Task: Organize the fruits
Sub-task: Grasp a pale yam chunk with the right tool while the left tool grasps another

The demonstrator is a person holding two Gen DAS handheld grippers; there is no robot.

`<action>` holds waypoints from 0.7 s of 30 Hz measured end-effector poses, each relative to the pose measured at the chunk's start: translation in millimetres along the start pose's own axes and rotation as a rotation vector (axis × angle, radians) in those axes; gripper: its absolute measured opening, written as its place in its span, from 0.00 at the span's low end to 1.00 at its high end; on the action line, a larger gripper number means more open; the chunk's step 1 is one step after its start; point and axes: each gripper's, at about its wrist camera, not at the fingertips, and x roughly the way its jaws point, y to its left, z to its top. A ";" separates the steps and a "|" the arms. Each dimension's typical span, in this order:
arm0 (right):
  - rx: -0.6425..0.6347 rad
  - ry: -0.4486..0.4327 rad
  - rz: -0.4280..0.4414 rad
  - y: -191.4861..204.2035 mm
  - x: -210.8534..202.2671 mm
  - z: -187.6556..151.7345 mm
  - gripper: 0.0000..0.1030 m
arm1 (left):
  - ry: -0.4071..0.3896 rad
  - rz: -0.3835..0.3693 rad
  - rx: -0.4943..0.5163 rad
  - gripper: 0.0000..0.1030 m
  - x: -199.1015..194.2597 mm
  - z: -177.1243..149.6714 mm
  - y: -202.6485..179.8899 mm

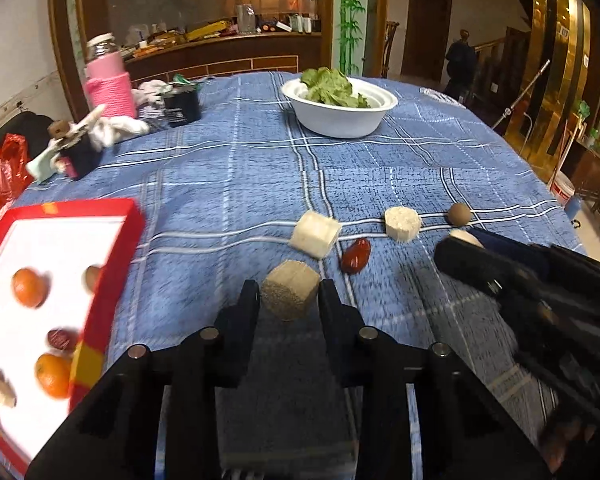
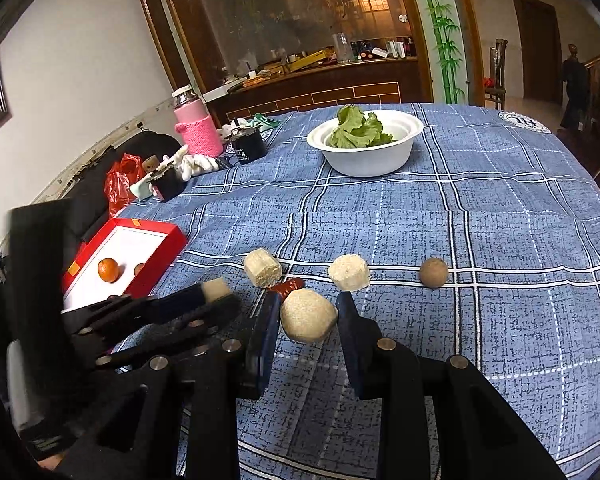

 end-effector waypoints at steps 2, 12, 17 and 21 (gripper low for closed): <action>-0.004 0.001 -0.008 1.9 1.5 0.0 0.29 | -0.010 0.002 -0.016 0.27 -11.0 -4.7 3.9; -0.058 -0.013 -0.039 40.6 -23.1 -12.4 0.29 | -0.017 0.052 -0.093 0.27 -51.6 -34.7 25.2; -0.062 -0.021 -0.040 59.0 -39.1 -29.4 0.29 | -0.026 0.062 -0.117 0.27 -66.1 -49.3 35.2; -0.062 -0.021 -0.045 69.8 -42.9 -44.1 0.29 | -0.032 0.080 -0.139 0.27 -70.8 -59.3 44.3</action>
